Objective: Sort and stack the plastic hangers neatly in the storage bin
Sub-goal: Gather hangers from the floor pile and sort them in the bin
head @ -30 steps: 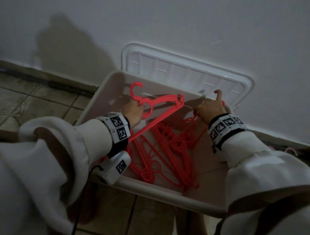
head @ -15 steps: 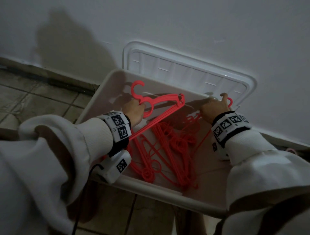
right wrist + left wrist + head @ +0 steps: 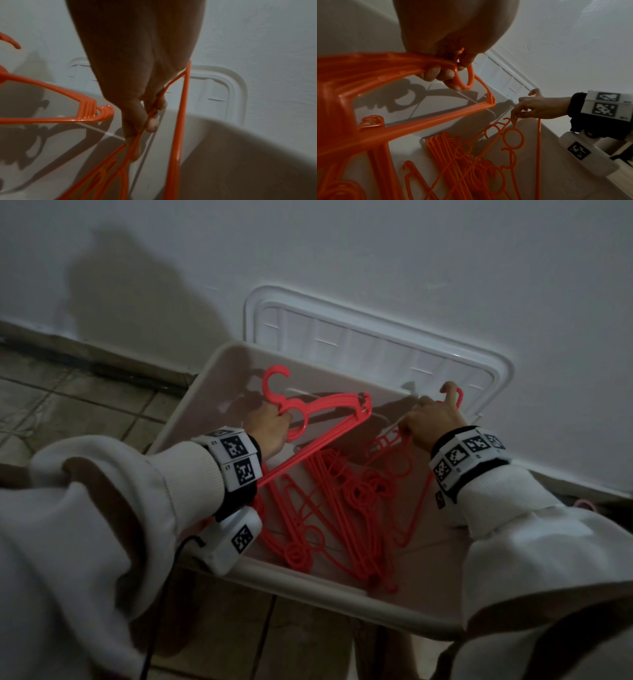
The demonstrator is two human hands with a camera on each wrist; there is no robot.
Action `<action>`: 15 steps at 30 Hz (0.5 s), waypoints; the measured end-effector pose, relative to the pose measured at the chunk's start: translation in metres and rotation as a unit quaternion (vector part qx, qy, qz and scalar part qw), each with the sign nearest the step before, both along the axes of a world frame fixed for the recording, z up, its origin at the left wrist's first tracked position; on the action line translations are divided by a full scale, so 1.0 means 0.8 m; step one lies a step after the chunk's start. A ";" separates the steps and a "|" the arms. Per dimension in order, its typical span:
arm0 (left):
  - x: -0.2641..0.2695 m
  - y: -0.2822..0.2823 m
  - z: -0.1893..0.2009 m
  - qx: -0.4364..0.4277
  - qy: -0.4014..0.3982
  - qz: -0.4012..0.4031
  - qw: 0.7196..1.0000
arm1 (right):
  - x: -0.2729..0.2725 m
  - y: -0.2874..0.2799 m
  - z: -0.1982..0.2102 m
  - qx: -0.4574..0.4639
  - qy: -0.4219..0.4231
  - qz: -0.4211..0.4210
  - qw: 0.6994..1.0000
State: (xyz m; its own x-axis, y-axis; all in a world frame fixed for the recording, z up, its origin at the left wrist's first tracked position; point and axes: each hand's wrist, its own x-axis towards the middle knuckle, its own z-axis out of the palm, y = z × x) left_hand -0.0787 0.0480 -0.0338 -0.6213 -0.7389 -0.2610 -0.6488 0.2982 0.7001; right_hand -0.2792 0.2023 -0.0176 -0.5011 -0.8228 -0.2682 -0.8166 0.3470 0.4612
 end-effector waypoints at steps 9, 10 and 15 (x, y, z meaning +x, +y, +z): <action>0.000 0.002 0.006 -0.011 -0.013 -0.012 1.000 | 0.028 -0.005 0.021 0.061 0.037 -0.025 0.997; 0.000 0.003 0.007 -0.014 -0.017 -0.014 1.000 | 0.030 -0.005 0.023 0.064 0.040 -0.041 0.996; -0.004 0.008 0.014 -0.016 -0.021 -0.024 0.999 | 0.037 0.000 0.031 0.064 0.038 -0.121 0.990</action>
State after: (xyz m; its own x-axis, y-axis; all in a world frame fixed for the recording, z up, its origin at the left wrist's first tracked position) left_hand -0.0819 0.0541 -0.0229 -0.6457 -0.7166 -0.2637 -0.6614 0.3523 0.6622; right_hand -0.2495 0.2020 0.0073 -0.7013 -0.6386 -0.3169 -0.6789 0.4626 0.5702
